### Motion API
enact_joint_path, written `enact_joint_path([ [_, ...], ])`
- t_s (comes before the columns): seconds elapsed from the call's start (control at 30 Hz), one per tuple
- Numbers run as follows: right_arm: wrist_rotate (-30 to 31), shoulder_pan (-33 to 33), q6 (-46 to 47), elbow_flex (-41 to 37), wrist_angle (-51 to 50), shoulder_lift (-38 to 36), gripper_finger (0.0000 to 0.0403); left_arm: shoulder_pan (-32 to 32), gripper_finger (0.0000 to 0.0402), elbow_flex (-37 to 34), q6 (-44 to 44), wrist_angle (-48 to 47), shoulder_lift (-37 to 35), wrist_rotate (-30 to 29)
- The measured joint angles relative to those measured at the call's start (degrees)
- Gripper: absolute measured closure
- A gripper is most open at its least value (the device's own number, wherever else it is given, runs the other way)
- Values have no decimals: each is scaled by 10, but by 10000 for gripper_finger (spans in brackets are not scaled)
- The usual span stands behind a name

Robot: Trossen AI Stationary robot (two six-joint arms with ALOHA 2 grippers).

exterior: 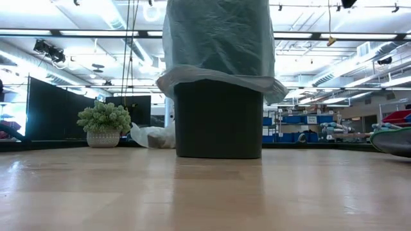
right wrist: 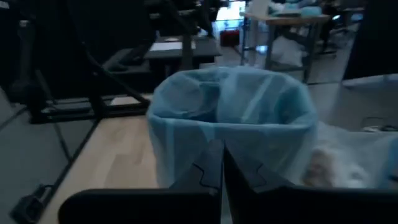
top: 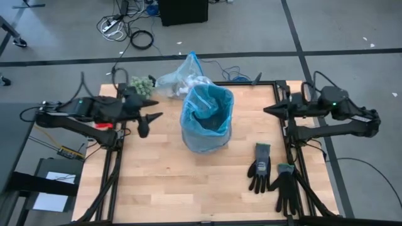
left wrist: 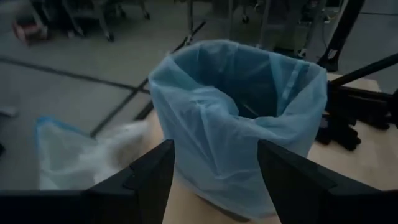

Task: Place trash/remove bag and relplace
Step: Return to Home Position

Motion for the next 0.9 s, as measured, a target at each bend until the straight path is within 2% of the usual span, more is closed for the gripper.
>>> enact_joint_path([
  [0.13, 40, 0, -4, 13, -71, -29, 402, 0, 161, -4, 22, -21, -44, -15],
  [0.27, 42, 0, -3, 14, -118, -68, 402, 0, 161, -31, 23, -20, -102, -42],
  [0.43, 45, 0, -4, 14, -147, -111, 403, 0, 161, -89, 23, -2, -180, -42],
  [0.53, 45, 0, -20, 14, -177, -137, 403, 0, 161, -137, 34, 37, -217, -20],
  [0.67, 47, 0, -15, 9, -214, -169, 403, 0, 161, -196, 60, 95, -243, -16],
  [0.8, 63, 0, 2, -2, -215, -193, 403, 0, 161, -236, 130, 111, -247, -24],
  [0.87, 77, 0, 2, -10, -214, -200, 403, 0, 161, -252, 175, 111, -247, -50],
  [0.9, 83, 0, 2, -15, -215, -204, 403, 1, 161, -256, 185, 113, -246, -87],
])
